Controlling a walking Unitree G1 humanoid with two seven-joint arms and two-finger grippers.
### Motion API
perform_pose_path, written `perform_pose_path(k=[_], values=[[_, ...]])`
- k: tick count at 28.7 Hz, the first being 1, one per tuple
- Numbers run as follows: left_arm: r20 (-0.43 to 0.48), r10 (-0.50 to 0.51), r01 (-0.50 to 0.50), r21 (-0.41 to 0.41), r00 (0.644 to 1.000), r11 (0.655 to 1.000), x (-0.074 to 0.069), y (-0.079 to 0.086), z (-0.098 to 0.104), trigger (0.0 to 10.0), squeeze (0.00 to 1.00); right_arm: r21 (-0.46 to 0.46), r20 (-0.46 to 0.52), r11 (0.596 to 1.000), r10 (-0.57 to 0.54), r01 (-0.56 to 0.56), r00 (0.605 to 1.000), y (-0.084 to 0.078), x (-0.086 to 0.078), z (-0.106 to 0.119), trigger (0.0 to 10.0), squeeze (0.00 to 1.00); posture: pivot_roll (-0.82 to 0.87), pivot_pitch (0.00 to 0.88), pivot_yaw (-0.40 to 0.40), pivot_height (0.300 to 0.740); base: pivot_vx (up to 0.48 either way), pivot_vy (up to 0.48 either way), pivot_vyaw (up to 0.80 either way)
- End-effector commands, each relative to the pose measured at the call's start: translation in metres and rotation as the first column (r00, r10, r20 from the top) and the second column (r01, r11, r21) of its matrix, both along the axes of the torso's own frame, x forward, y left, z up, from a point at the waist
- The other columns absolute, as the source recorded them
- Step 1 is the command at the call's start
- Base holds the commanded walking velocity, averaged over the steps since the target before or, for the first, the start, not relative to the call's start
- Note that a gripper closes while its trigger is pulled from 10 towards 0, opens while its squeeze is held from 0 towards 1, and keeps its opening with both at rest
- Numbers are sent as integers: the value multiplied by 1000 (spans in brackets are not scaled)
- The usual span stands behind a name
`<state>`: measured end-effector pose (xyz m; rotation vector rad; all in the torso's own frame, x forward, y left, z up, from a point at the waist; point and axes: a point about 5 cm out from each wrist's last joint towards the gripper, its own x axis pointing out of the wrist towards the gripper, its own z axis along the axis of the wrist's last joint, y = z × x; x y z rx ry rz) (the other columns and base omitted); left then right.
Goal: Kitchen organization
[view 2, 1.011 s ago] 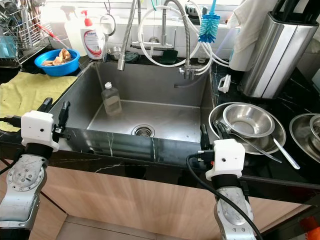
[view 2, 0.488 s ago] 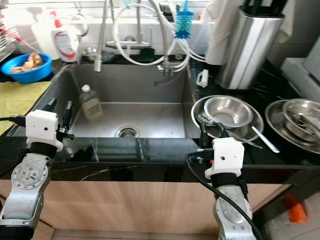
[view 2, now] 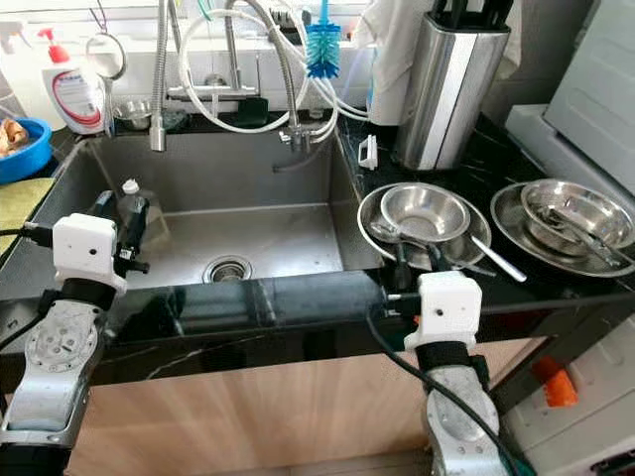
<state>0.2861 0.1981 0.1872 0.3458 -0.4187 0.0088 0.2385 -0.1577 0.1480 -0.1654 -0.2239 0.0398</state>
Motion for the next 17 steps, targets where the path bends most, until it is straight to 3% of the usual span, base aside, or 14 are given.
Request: perform_pose_path(k=[1,14,17], values=[[1,2,-2,-4,1000,1000,2,-1,2,10000,0,-8,31,1000,-3,3,1000,-2,0,7,10000,0,-67,0,25,740,0,0,0],[2,-4,4,-12,1000,1000,4,-4,2,10000,0,-7,23,1000,-11,11,1000,-2,0,6,10000,0,-71,0,24,740,0,0,0],[-7,-5,4,-28,1000,1000,5,-4,1,10000,0,3,15,1000,-12,12,1000,-2,0,5,10000,0,-71,0,24,740,0,140,-665]])
